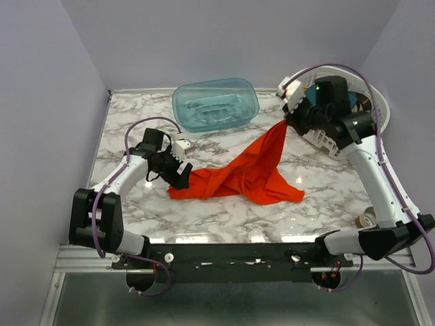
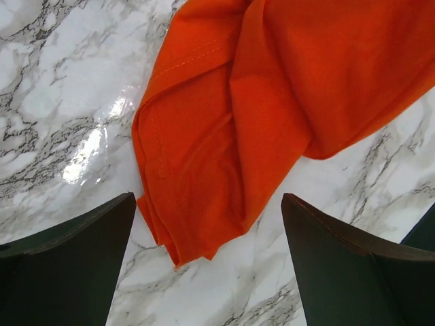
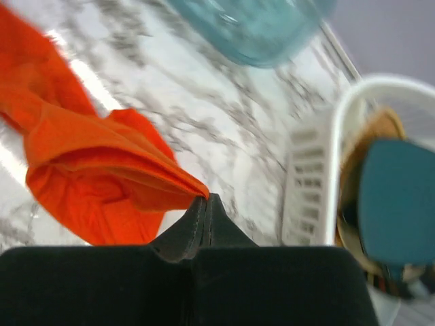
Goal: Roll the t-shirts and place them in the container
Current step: Flatten out the T-shirt at the center of the board.
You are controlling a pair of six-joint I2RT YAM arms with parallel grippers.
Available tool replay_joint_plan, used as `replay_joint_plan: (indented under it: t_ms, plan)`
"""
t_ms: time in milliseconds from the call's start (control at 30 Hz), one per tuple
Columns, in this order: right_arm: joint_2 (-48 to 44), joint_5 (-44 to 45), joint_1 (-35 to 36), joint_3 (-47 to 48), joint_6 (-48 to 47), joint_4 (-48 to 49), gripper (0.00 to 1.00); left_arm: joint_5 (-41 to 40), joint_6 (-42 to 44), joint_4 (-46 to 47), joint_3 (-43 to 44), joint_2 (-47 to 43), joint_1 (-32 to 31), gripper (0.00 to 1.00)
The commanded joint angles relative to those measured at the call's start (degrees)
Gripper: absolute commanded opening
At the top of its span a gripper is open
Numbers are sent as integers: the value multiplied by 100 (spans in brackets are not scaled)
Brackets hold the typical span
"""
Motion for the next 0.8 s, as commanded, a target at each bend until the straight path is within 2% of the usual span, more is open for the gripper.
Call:
replay_joint_plan:
  t_ms: [0,100,300,467,600,633,767]
  plan:
    - [92,492,-879,1255,1557,207,1,-340,712,-168,344,353,4,96]
    - [136,554,-950,1521,1575,303,1,-480,739,-45,475,616,4,96]
    - [101,721,-1011,1038,1540,497,1,-332,660,-168,985,1187,4,94]
    - [259,554,-1029,1072,1584,479,1,64,659,-309,1074,1092,-13,90]
    - [347,554,-1029,1046,1593,550,1,161,1168,-203,513,137,-188,88]
    - [373,545,-1038,1029,1601,567,1,91,1552,-221,398,-14,-285,87]
    - [452,449,-1029,1090,1628,558,1,29,2644,-825,116,-402,-382,71]
